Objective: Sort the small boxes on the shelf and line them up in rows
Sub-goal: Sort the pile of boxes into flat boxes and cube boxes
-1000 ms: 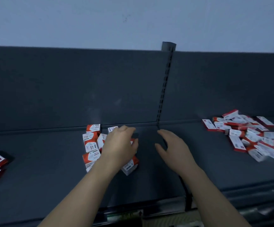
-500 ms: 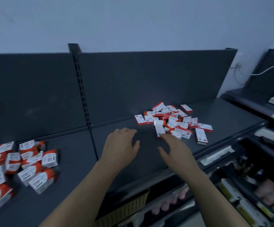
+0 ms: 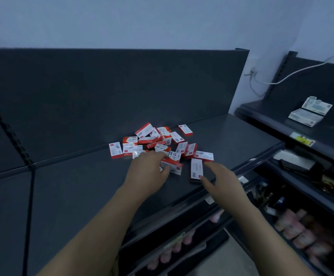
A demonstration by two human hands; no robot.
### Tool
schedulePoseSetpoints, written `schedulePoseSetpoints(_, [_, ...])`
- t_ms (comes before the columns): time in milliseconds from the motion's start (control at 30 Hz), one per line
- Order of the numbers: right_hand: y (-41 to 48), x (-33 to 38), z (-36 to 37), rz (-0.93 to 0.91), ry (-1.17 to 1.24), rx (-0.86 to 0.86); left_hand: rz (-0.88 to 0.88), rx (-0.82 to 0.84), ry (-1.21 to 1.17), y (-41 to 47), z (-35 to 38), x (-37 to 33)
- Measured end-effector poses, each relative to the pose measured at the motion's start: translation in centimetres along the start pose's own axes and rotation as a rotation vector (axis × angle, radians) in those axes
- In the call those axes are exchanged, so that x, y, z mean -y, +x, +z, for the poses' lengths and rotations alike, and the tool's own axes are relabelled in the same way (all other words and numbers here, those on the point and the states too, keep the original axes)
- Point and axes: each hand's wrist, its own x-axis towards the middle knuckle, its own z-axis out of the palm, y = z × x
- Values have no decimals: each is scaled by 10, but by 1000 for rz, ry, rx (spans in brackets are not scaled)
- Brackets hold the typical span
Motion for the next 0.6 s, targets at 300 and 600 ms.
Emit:
schedulePoseSetpoints(300, [70,-33,4,115,96,17,25,126,-6,96,23,-1])
schedulePoseSetpoints(600, [129,-36,20,139,143,224,88,371,41,157,45,0])
